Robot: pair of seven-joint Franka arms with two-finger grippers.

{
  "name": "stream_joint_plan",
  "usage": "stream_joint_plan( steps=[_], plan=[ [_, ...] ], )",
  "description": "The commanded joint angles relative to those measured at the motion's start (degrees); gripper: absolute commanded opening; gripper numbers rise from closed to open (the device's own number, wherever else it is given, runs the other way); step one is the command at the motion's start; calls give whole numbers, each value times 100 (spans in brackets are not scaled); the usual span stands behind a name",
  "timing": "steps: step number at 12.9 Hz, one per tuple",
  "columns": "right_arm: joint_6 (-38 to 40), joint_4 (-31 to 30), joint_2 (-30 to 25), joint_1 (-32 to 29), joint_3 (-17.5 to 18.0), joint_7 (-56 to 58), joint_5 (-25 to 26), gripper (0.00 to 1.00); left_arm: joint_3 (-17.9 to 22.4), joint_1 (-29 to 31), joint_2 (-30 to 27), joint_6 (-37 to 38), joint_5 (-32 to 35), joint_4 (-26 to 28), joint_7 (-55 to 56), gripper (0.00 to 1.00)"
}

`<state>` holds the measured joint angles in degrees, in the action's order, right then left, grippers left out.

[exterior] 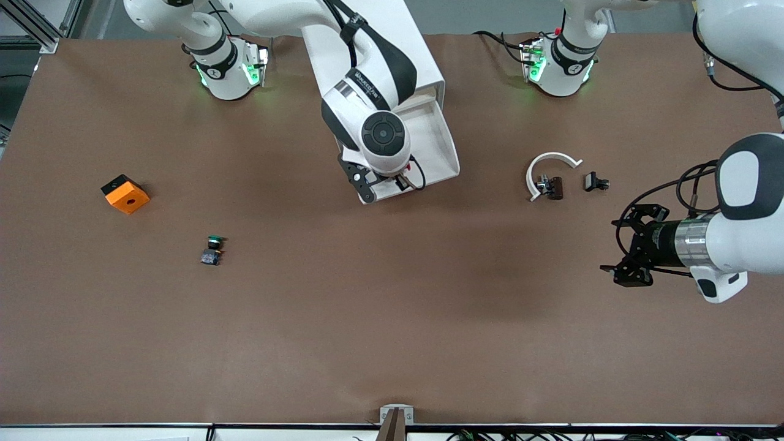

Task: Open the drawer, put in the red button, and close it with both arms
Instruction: 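Carry the red button over the open drawer and open the right gripper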

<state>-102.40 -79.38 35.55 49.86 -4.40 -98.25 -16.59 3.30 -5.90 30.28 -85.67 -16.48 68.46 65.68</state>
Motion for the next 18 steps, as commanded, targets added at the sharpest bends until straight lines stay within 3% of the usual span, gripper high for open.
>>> stream_joint_plan(
  steps=[1, 2, 4, 6, 10, 14, 18],
  plan=[
    [18, 133, 66, 76, -78, -62, -116, 90, -92, -86, -302, 59, 294, 264, -992, 100],
    [27, 133, 66, 85, -78, -62, -116, 100, -171, -156, -460, 51, 582, 447, -1422, 100],
    [53, 168, 22, 76, -78, -36, -125, 100, -425, -157, -724, -168, 1023, 861, -2109, 100],
    [123, 177, -170, 41, -78, -54, -116, 100, -523, -174, -926, -632, 1042, 1317, -2287, 100],
    [1114, 177, -1065, -335, -122, 78, -99, 100, -865, -174, -1559, -2204, 1042, 2776, -2569, 100],
    [2073, 81, -2129, -1073, -140, 1602, 42, 100, -1208, -341, -1306, -2550, 1279, 2866, -2569, 100],
    [2541, -682, -3210, -2399, -140, 4448, 348, 100, -1226, -770, -876, -3050, 1314, 2866, -2569, 100]
  ],
)
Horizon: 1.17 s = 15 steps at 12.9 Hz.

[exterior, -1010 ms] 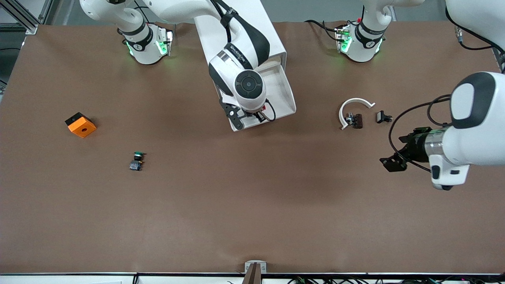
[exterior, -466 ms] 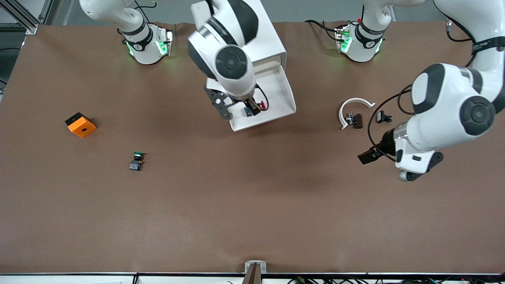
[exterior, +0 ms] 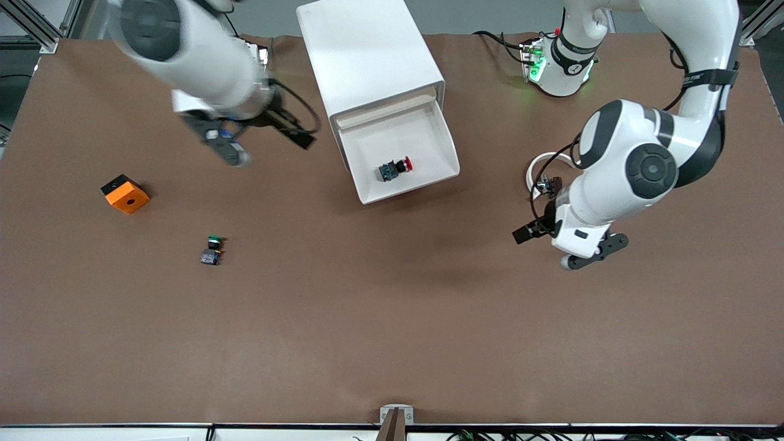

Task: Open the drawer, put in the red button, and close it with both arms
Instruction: 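Withdraw the right gripper while the left gripper reaches the drawer front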

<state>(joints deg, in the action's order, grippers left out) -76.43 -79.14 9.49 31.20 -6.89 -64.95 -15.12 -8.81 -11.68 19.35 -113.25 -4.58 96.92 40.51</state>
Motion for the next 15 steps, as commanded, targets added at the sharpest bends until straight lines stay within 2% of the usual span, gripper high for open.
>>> stream_joint_plan(
  steps=[1, 5, 8, 11, 15],
  plan=[
    [-56, -899, -780, -840, 109, 1873, 429, 100, -15, -368, 393, -573, 124, 2, -8, 100],
    [-187, -1253, -940, -2159, 109, 4388, 913, 100, -24, -852, 683, -760, 28, -33, 141, 100],
    [-748, -1611, -931, -2801, 109, 5655, 1072, 100, -16, -1405, 1009, -1005, 54, -121, 922, 100],
    [-864, -1693, -940, -2979, 109, 5950, 1308, 100, -42, -1845, 1089, -997, 19, -121, 1519, 100],
    [-812, -1701, -1291, -3093, 109, 6327, 1389, 100, -173, -2241, 1106, -884, -156, -60, 2268, 100]
  ],
)
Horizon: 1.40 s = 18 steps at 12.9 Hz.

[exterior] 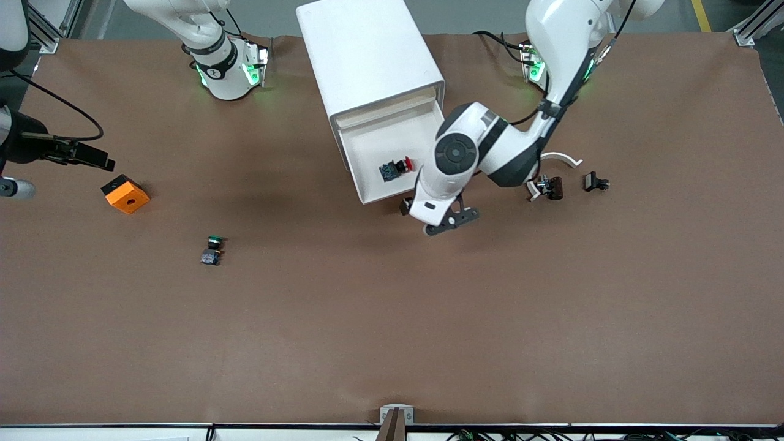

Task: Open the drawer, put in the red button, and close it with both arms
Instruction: 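Withdraw the right gripper while the left gripper reaches the drawer front, then push the drawer front into the cabinet with the left gripper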

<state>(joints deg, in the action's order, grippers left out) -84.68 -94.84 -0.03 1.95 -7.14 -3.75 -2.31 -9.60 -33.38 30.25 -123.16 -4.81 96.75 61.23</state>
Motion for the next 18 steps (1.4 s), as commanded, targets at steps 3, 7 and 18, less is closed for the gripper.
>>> stream_joint_plan(
  steps=[3, 7, 18],
  plan=[
    [276, 148, -471, -169, 151, 174, 90, 100, -287, -90, 25, 328, -265, -33, 345, 100],
    [663, 730, -419, -186, 134, 208, 99, 100, -577, -99, 43, 600, -731, -25, 442, 100],
    [479, 748, -383, -213, 160, 226, 107, 100, -1193, -380, 333, 609, -1066, 19, 1276, 100]
  ],
)
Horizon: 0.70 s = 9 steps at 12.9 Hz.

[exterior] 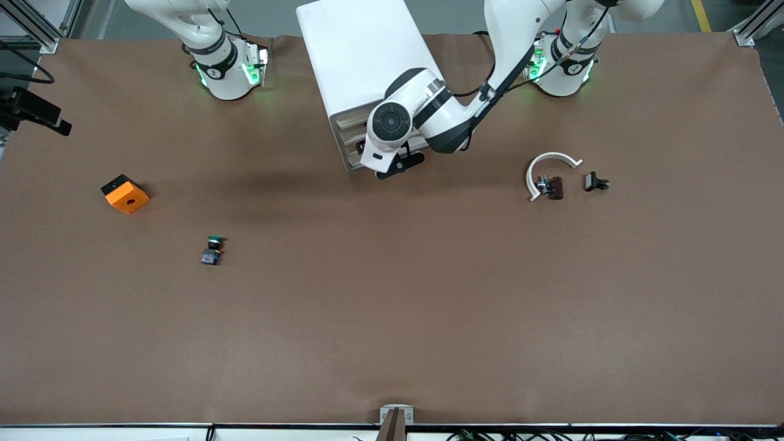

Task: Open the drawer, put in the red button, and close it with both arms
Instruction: 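Push the drawer front into the cabinet with the left gripper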

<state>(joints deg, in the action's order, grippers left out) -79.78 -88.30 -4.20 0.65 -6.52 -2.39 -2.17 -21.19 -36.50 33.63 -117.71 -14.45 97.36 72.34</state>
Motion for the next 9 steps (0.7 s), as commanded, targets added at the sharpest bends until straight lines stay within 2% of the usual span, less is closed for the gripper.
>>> stream_joint_plan(
  steps=[1, 4, 6, 9],
  plan=[
    [-11, 94, 33, -91, 98, 89, 94, 100, -25, -68, -6, 82, -102, -42, 184, 100],
    [-11, 94, 33, -83, 98, 89, 234, 100, 45, 81, -58, 152, -41, -68, 105, 100],
    [-11, 94, 33, -83, 107, 89, 235, 100, 168, 440, -111, 257, 169, -130, 123, 100],
    [-11, 94, 42, -83, 107, 89, 226, 100, 186, 1213, -182, 345, 1020, -348, 114, 100]
  ],
)
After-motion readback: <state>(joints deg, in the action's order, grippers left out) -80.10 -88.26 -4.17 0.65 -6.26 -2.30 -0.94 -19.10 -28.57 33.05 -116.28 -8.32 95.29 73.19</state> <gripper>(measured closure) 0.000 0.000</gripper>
